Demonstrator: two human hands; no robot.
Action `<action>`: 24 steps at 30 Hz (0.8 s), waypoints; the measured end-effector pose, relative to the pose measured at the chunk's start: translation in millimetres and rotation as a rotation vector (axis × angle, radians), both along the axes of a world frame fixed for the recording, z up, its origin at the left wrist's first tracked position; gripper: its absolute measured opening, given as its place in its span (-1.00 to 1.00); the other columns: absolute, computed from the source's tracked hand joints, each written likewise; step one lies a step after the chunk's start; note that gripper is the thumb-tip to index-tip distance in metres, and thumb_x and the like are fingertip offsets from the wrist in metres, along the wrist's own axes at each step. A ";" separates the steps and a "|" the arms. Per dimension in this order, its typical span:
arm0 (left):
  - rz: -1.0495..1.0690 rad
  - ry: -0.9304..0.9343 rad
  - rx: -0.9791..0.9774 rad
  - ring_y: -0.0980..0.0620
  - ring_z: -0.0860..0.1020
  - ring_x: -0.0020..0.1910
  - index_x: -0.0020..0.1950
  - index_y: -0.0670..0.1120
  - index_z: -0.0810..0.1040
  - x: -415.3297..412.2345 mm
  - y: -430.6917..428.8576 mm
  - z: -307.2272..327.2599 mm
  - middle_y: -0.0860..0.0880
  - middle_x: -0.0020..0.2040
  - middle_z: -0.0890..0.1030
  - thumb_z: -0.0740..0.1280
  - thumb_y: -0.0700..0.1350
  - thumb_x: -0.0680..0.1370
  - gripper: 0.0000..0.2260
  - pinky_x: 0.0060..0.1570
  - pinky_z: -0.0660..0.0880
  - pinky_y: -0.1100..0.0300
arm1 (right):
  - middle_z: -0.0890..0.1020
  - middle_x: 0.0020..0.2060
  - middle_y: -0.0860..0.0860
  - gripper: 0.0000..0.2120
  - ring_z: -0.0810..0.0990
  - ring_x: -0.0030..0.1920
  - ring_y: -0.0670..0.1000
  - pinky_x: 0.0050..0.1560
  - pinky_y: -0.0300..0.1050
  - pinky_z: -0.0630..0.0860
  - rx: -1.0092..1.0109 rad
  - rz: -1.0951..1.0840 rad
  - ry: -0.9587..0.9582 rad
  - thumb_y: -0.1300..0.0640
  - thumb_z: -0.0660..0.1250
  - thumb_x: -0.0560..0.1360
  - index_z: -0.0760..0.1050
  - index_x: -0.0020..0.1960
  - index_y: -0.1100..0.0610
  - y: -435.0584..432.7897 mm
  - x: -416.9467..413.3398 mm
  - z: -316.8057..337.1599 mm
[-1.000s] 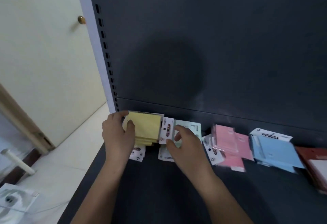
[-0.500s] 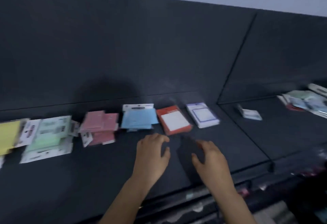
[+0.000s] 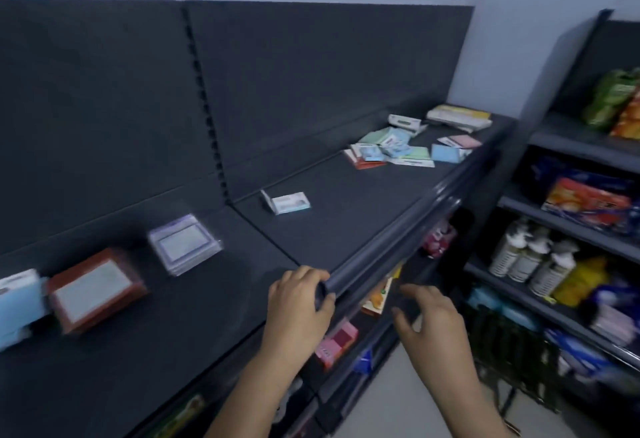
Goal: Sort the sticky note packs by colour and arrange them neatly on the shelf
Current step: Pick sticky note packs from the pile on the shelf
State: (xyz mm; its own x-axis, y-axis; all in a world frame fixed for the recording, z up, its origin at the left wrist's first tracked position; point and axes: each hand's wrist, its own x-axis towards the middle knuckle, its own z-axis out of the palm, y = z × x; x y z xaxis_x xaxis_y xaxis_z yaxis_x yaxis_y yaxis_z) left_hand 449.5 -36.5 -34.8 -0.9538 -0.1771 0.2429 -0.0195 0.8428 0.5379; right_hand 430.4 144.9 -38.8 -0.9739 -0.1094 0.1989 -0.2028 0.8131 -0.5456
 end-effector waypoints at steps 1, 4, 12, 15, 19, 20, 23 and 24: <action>-0.015 -0.010 0.001 0.10 0.39 0.21 0.23 0.01 0.48 -12.1 8.6 -0.9 0.13 0.19 0.49 0.24 -0.03 0.57 -0.75 0.23 0.23 0.22 | 0.53 0.11 -0.05 -0.67 0.47 0.11 0.01 0.16 -0.07 0.41 0.002 -0.019 0.001 0.13 0.36 0.46 0.48 0.22 0.05 8.2 -6.9 -1.3; -0.048 -0.025 0.006 0.12 0.37 0.24 0.27 0.03 0.46 -52.6 30.5 -4.4 0.15 0.21 0.48 0.23 -0.01 0.57 -0.73 0.27 0.19 0.22 | 0.49 0.15 -0.09 -0.66 0.44 0.17 -0.04 0.22 -0.10 0.39 0.012 -0.067 -0.018 0.08 0.31 0.51 0.44 0.27 0.03 27.6 -36.1 -4.4; -0.100 -0.026 0.021 0.14 0.33 0.30 0.33 0.03 0.41 -182.9 51.1 -4.5 0.16 0.27 0.45 0.22 -0.01 0.58 -0.69 0.29 0.16 0.23 | 0.49 0.16 -0.09 -0.65 0.42 0.20 -0.05 0.25 -0.11 0.36 0.048 -0.068 0.031 0.09 0.30 0.50 0.43 0.28 0.02 35.0 -161.9 2.7; -0.102 -0.042 0.010 0.13 0.34 0.30 0.33 0.03 0.40 -226.9 51.0 -0.8 0.16 0.27 0.45 0.22 0.00 0.58 -0.68 0.28 0.18 0.24 | 0.48 0.17 -0.12 -0.66 0.40 0.22 -0.07 0.27 -0.15 0.33 0.055 -0.053 0.058 0.07 0.29 0.51 0.42 0.28 0.00 31.7 -207.4 10.5; -0.134 -0.053 -0.005 0.12 0.35 0.30 0.33 0.03 0.40 -280.0 60.6 1.7 0.15 0.26 0.45 0.23 -0.01 0.58 -0.68 0.29 0.20 0.22 | 0.50 0.13 -0.12 -0.69 0.41 0.20 -0.06 0.25 -0.15 0.34 0.011 -0.084 0.055 0.08 0.32 0.50 0.46 0.24 0.01 38.8 -253.0 9.6; -0.148 -0.064 -0.013 0.12 0.35 0.29 0.33 0.03 0.40 -290.9 65.2 1.6 0.15 0.26 0.46 0.23 -0.01 0.58 -0.68 0.29 0.21 0.22 | 0.50 0.12 -0.12 -0.70 0.42 0.19 -0.06 0.24 -0.14 0.34 0.000 -0.090 0.049 0.09 0.32 0.50 0.47 0.23 0.01 42.7 -261.7 7.6; -0.181 -0.081 -0.035 0.12 0.37 0.28 0.31 0.04 0.41 -322.8 79.3 -0.2 0.15 0.24 0.47 0.24 -0.01 0.57 -0.69 0.27 0.22 0.22 | 0.51 0.12 -0.11 -0.70 0.42 0.19 -0.06 0.23 -0.13 0.36 -0.006 -0.106 0.044 0.10 0.33 0.49 0.48 0.21 0.02 53.6 -289.1 2.9; -0.185 -0.083 -0.037 0.13 0.37 0.28 0.31 0.04 0.41 -333.6 83.4 -1.1 0.16 0.24 0.47 0.24 -0.01 0.57 -0.69 0.28 0.22 0.22 | 0.51 0.12 -0.10 -0.70 0.43 0.19 -0.04 0.22 -0.13 0.36 -0.007 -0.103 0.043 0.10 0.33 0.49 0.49 0.21 0.02 56.5 -299.9 1.8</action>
